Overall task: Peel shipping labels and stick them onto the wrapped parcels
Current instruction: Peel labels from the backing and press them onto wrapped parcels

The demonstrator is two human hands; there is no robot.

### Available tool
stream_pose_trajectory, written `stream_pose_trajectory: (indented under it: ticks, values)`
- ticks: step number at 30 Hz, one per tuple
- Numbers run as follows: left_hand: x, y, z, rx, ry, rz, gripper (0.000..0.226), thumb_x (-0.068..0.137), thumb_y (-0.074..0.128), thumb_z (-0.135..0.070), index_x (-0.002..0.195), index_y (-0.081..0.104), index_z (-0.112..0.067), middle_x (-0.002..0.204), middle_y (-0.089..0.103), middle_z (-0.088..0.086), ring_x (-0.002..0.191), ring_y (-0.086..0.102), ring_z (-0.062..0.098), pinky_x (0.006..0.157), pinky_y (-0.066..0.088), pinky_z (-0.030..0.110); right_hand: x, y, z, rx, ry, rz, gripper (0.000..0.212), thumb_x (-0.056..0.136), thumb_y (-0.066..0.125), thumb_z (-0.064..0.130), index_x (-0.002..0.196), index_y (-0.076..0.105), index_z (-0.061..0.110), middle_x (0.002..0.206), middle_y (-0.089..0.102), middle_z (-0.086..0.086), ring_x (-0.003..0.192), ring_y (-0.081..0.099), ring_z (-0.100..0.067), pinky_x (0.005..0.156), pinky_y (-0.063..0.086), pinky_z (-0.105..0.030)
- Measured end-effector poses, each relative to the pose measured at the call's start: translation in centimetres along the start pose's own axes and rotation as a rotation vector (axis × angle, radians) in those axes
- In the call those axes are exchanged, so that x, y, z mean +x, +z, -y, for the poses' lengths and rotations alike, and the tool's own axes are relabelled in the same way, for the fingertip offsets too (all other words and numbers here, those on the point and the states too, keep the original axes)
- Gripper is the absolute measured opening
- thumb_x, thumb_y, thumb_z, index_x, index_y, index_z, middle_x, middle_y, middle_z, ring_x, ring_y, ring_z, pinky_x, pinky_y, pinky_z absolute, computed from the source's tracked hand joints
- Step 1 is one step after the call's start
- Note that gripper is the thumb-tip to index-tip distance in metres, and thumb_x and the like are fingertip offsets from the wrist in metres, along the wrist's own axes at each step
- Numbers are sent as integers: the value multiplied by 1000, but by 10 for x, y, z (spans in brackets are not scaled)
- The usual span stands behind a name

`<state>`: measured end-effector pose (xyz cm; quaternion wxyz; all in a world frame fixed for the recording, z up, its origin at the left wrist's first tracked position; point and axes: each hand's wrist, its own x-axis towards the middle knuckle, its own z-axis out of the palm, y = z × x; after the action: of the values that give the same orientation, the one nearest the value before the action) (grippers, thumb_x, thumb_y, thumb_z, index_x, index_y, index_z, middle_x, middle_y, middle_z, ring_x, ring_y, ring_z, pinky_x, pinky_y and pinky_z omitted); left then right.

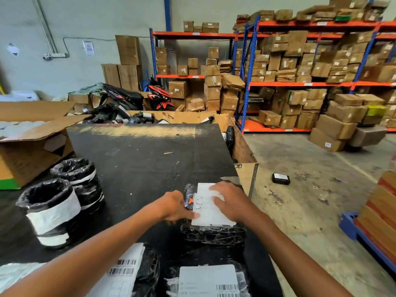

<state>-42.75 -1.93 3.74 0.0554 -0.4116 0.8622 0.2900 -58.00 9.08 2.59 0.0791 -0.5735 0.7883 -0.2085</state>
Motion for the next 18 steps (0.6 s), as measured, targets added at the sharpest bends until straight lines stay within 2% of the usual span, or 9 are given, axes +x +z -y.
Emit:
stream_pose_trajectory:
  ticks: [3, 5, 8, 10, 13, 15, 18]
  values:
    - [3, 6, 5, -143, -6, 118, 44, 81, 71, -41, 81, 43, -7, 64, 58, 8, 48, 58, 15, 44, 50, 22, 18, 19, 13, 66, -95, 213, 39, 101, 37, 25, 138, 47, 18, 149, 41, -4, 138, 36, -21, 112, 29, -33]
    - [5, 9, 7, -207, -4, 124, 43, 82, 71, -37, 84, 42, -6, 62, 58, 10, 44, 58, 14, 41, 50, 21, 32, 25, 12, 39, -71, 216, 46, 102, 33, 31, 145, 35, 16, 155, 32, -5, 142, 29, -21, 115, 23, -34]
    - [4, 11, 8, -287, -6, 127, 40, 83, 70, -34, 83, 42, -6, 62, 59, 14, 38, 60, 13, 43, 54, 22, 44, 26, -7, -87, 102, 143, 60, 99, 26, 48, 151, 20, 18, 159, 20, -6, 147, 17, -23, 118, 11, -41]
    - [1, 12, 8, -332, -25, 149, 39, 85, 68, -32, 89, 45, -1, 68, 60, 17, 39, 62, 14, 45, 55, 22, 37, 27, -16, -92, 234, 103, 66, 96, 22, 56, 151, 18, 20, 161, 13, -9, 148, 12, -27, 119, 9, -45]
    - [0, 10, 6, -322, -36, 194, 40, 89, 63, -32, 95, 47, 5, 86, 63, 25, 47, 64, 18, 49, 57, 22, 9, 30, -26, 184, 382, 114, 76, 90, 30, 65, 152, 1, 31, 161, -8, -11, 148, 7, -30, 118, 12, -45]
    - [-1, 8, 3, -295, -27, 212, 37, 90, 61, -31, 89, 49, 4, 97, 65, 32, 51, 65, 20, 52, 58, 23, -16, 32, -34, 269, 373, 168, 89, 82, 38, 73, 150, -9, 38, 162, -8, -9, 149, 2, -28, 118, 11, -45]
    - [-2, 7, 3, -272, -24, 211, 38, 90, 62, -33, 89, 49, 3, 109, 63, 36, 51, 67, 20, 54, 59, 23, -42, 37, -41, 341, 294, 171, 100, 71, 45, 79, 149, -5, 42, 162, 2, 0, 149, 2, -20, 120, 13, -47]
